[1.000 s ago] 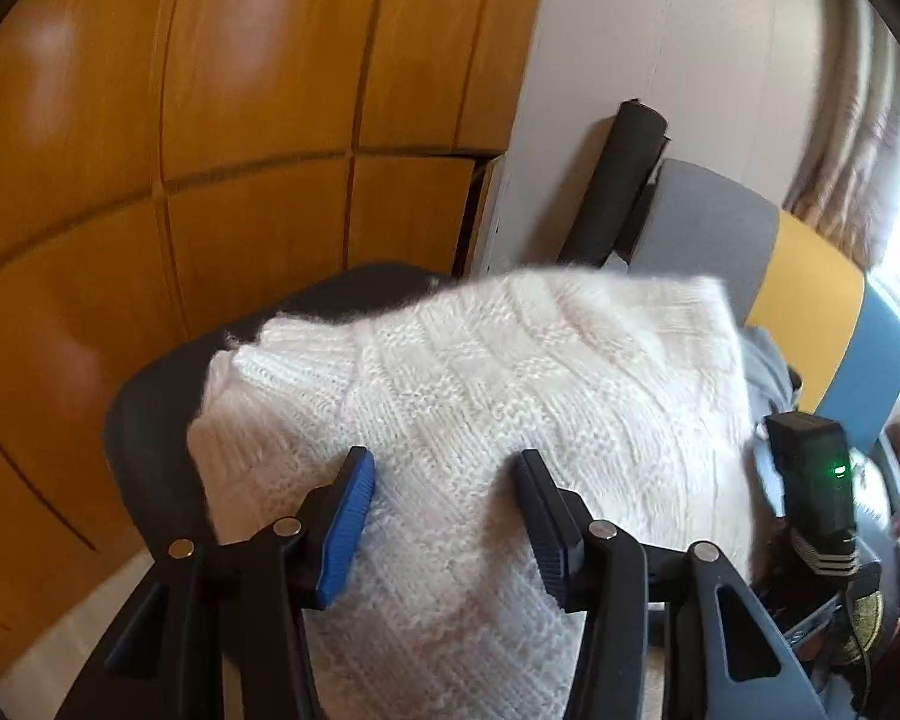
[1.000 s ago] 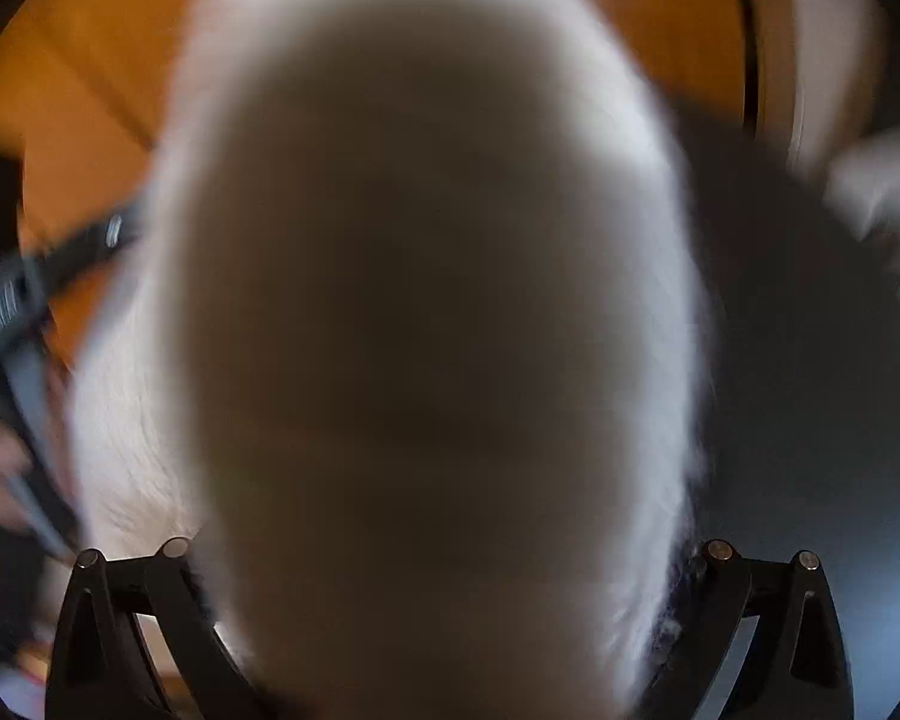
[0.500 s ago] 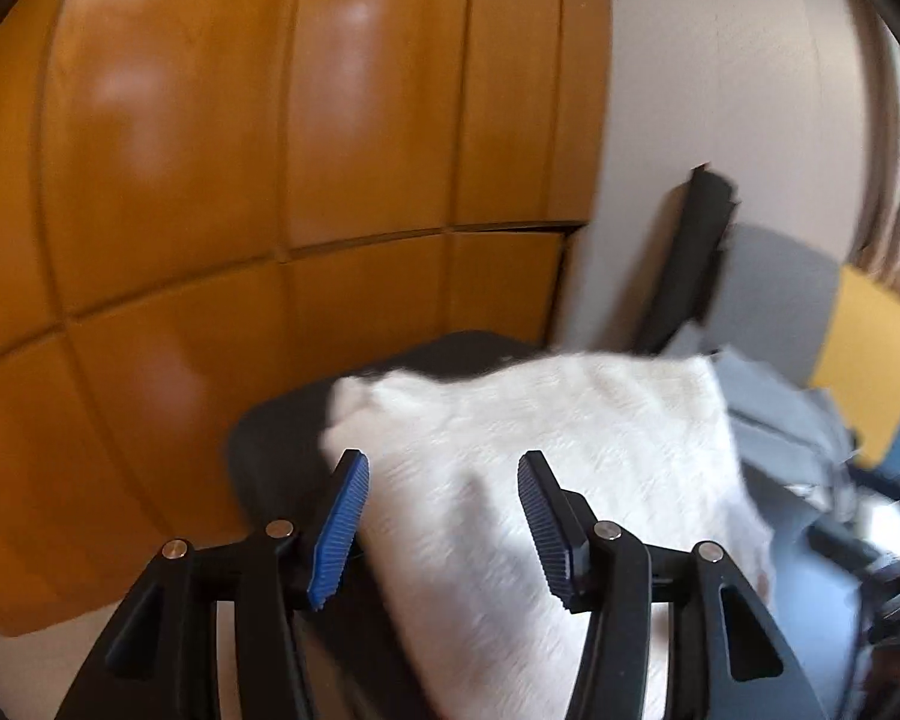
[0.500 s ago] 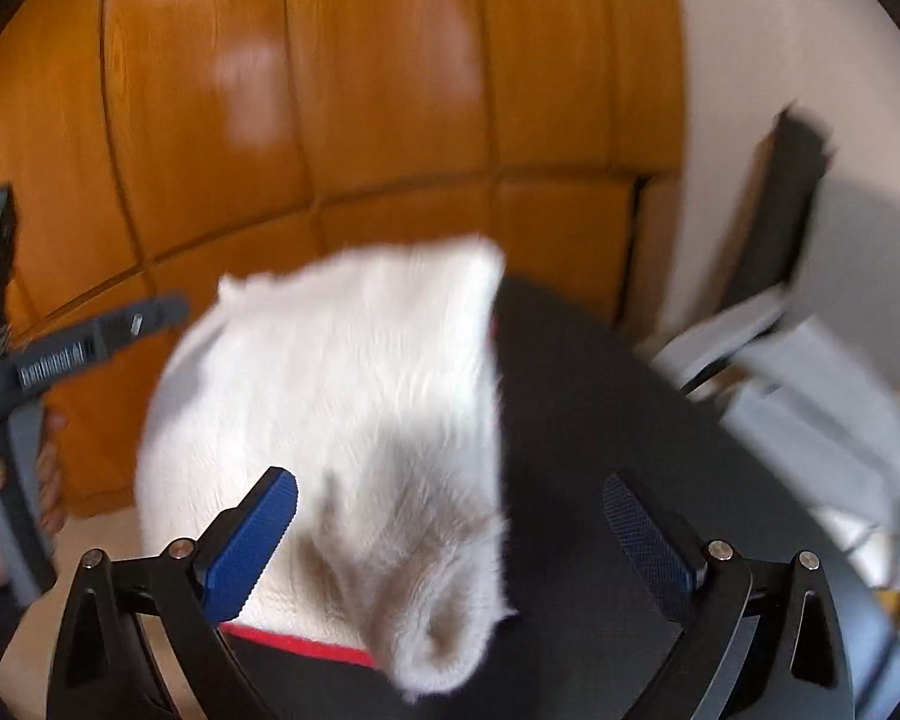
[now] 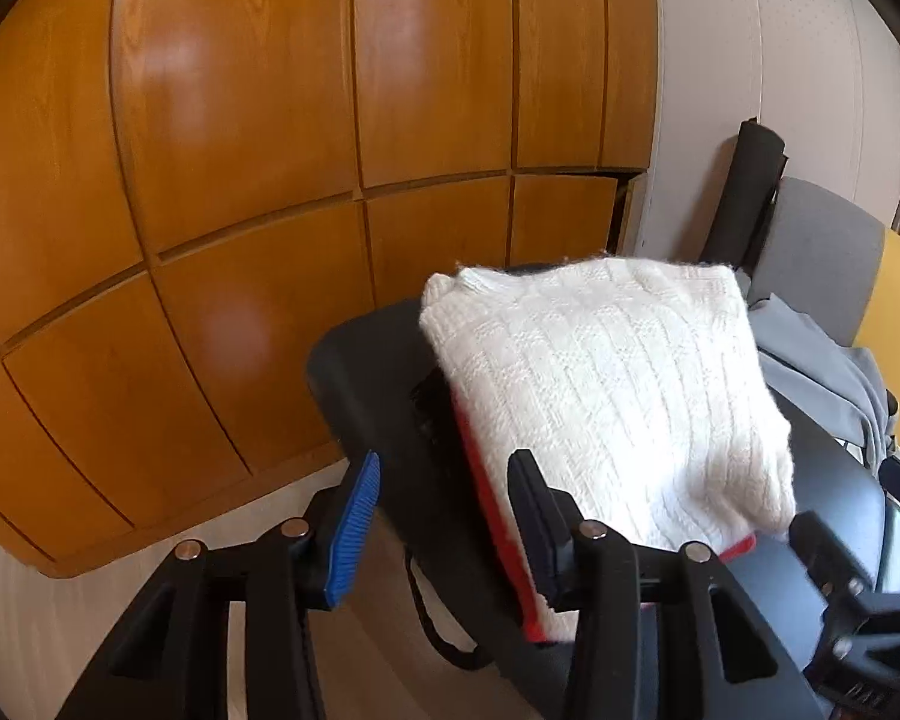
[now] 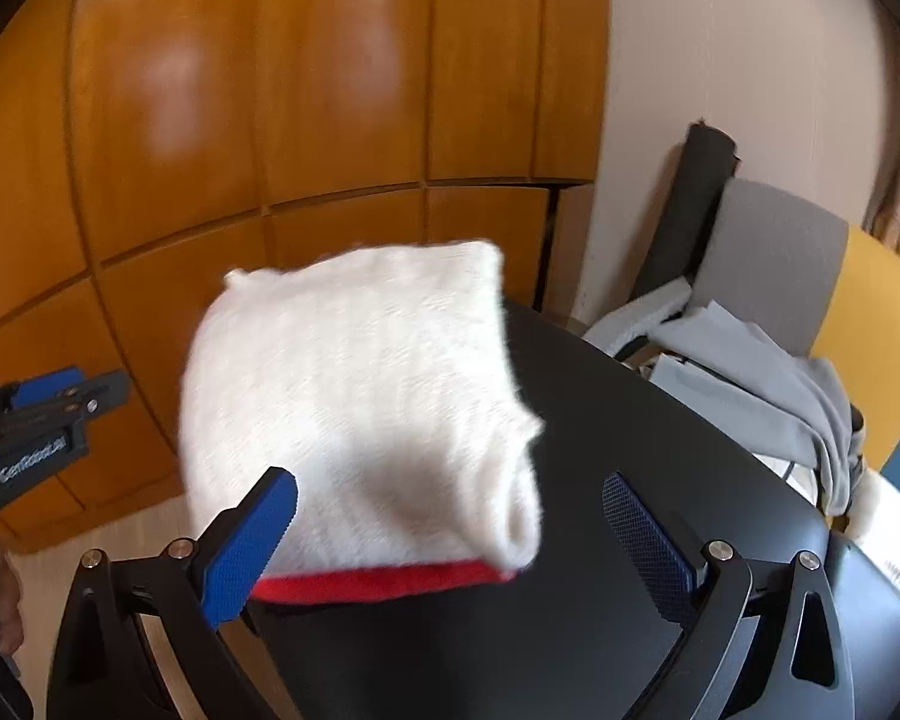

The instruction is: Fold clothes

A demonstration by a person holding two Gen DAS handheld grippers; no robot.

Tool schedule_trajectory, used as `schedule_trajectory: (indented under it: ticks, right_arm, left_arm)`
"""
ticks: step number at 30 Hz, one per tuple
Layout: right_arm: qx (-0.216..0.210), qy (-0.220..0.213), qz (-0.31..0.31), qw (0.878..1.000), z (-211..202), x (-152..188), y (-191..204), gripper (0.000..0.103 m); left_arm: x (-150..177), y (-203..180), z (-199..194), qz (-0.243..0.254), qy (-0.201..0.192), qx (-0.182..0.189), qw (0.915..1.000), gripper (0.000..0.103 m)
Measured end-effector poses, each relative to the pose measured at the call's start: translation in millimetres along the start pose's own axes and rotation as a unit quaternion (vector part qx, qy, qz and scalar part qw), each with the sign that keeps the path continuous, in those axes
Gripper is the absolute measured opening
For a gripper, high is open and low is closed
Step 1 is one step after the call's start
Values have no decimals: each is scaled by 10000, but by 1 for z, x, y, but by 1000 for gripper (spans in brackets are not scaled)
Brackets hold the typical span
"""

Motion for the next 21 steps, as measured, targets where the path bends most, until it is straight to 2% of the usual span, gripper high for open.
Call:
schedule_trajectory:
  ticks: [2, 7, 13, 17, 21]
  right_arm:
    - [-12, -66, -146, 9999, -10, 4, 7, 103]
    - [-75, -163, -356, 9992, -23, 10, 21, 103]
    - [-149, -85, -257, 9995, -22, 14, 16, 103]
    - [-180, 54, -120, 9998, -13, 16, 16, 103]
    - [-187, 151, 1, 9997, -10, 19, 16, 103]
  left_arm:
    - [5, 0, -5, -17, -24, -6, 10000, 45]
    - [14, -7, -10, -41, 147, 260, 9995, 45]
    - [18, -12, -16, -158, 103, 421, 9989, 45]
    - [19, -16, -21, -100, -19, 467, 9989, 36]
    - [20, -21, -21, 10, -48, 472, 9989, 35]
Point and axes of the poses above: each gripper's, at about its wrist camera, not at the fingertips, and z roughly the way its jaws point, y to its left, x to its underside, the point moved 4 cm from there along z, roughly the way its jaws point, and after that the axes turned 8 degrees about x, right-handed, at the moved point
